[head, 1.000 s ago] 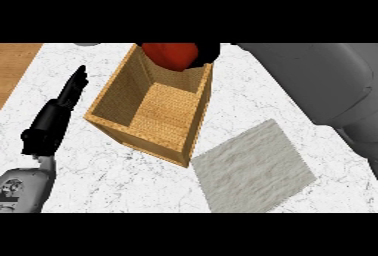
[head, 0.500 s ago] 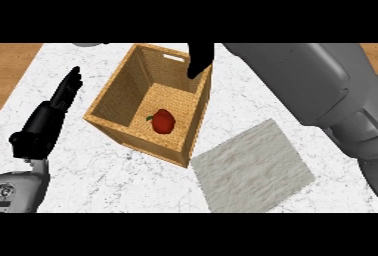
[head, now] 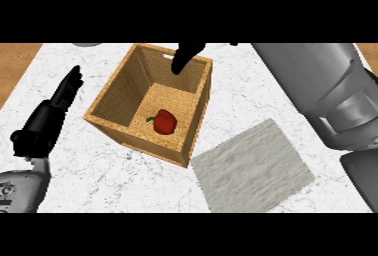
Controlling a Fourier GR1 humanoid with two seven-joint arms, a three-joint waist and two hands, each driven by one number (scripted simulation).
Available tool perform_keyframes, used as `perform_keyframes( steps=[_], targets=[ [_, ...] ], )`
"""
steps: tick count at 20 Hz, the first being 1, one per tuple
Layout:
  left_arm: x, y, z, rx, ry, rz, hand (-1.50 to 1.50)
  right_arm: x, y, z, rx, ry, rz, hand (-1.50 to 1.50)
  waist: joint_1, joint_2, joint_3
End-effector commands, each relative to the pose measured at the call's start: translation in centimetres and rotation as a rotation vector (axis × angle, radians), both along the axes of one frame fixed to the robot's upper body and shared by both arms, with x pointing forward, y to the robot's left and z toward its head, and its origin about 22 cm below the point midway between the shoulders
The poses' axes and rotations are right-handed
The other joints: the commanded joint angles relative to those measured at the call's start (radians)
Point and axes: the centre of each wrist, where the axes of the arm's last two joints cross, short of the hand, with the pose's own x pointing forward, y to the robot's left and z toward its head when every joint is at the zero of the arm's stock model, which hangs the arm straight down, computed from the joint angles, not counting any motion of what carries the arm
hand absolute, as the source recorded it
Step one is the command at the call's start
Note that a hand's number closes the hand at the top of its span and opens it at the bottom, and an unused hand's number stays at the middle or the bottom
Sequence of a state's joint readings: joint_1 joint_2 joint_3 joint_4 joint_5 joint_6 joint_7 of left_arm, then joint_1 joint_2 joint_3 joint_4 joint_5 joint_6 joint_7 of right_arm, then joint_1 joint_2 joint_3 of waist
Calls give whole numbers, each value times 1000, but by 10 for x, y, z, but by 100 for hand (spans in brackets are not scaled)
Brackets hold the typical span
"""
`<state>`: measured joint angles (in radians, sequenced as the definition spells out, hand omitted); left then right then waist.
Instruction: Pick the bell pepper from the placemat and place it in the basket
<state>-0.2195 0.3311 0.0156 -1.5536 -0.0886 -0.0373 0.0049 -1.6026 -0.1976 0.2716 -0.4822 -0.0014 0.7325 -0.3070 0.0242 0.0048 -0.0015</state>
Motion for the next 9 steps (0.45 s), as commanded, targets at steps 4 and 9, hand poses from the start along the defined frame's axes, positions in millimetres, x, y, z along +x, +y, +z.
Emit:
perform_keyframes(
  steps=[4, 9],
  targets=[
    [3, -2, 8, -13, -19, -24, 0, 23, -34, -6, 167, 231, -241, -150, 39, 17, -1],
    [9, -10, 6, -2, -30, -40, 0, 33, -92, 8, 261, 269, -377, -150, 54, 32, -1]
  ],
)
